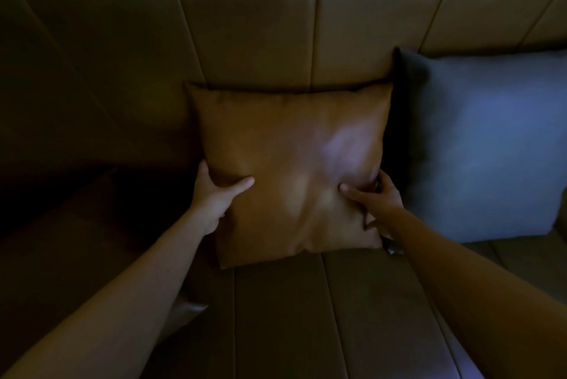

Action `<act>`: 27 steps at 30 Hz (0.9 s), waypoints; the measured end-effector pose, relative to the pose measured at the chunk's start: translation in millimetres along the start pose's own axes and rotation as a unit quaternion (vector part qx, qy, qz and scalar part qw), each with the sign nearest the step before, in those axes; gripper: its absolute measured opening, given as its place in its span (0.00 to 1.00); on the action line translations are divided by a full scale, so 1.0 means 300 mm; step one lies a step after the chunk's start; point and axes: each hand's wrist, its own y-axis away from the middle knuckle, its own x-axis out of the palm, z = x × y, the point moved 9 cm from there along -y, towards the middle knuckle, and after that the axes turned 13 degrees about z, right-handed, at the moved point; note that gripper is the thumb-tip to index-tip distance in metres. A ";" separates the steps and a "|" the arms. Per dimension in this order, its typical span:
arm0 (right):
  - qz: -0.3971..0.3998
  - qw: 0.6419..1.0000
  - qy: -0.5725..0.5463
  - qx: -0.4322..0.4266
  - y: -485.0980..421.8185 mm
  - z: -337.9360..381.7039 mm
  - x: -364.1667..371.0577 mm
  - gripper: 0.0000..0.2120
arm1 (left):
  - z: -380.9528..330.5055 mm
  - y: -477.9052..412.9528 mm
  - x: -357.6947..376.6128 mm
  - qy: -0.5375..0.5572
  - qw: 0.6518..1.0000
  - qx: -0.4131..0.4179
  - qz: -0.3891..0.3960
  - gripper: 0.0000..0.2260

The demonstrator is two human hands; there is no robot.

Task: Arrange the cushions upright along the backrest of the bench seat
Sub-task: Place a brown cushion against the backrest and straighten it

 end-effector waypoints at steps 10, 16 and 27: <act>0.022 0.999 0.024 0.018 -0.024 0.011 -0.008 0.51 | 0.012 -0.033 0.033 -0.009 1.000 -0.005 0.018 0.52; 0.009 1.000 0.006 -0.001 -0.017 0.017 -0.006 0.48 | 0.006 -0.019 0.024 -0.010 1.000 0.010 -0.009 0.51; 0.022 1.000 -0.003 -0.014 0.002 0.006 0.004 0.46 | 0.022 0.000 0.000 0.006 0.999 0.021 -0.048 0.49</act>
